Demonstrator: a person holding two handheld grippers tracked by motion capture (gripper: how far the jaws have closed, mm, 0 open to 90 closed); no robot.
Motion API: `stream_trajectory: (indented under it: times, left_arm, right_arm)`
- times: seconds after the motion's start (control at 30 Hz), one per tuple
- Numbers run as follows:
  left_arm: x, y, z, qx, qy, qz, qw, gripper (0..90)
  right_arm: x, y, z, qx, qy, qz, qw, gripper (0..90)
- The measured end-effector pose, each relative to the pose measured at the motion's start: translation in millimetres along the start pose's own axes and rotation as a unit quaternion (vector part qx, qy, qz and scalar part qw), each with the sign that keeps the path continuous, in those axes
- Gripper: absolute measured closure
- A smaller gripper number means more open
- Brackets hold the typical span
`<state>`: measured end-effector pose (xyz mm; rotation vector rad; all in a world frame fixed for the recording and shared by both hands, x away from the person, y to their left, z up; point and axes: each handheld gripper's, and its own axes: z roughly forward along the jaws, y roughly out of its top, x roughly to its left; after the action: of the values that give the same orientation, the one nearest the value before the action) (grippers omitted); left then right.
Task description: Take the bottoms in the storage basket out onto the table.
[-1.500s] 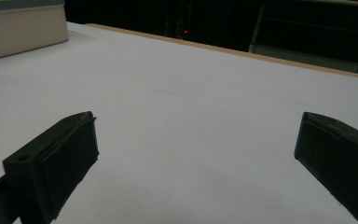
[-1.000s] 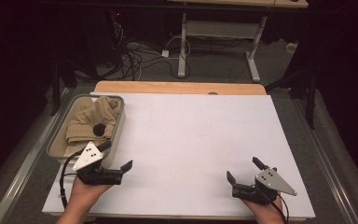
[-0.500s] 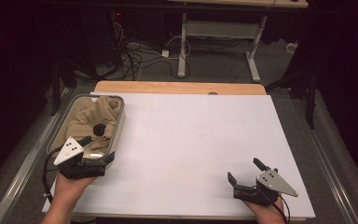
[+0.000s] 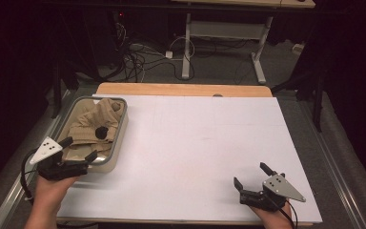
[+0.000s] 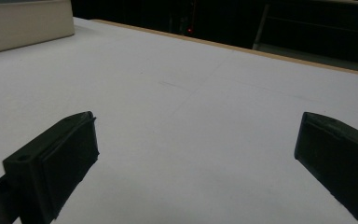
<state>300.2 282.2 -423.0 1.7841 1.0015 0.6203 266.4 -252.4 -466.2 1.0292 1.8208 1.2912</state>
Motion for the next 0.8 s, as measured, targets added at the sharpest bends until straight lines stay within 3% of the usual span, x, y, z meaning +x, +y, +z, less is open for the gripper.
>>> stream_trajectory:
  times: [0.8]
  left_arm:
    - [59.3, -8.9, -39.8, -0.006, 0.042, -0.062, 0.9972, 0.0]
  right_arm:
    - [-1.5, -2.9, -1.0, 0.008, -0.004, -0.002, 1.0000, 0.4]
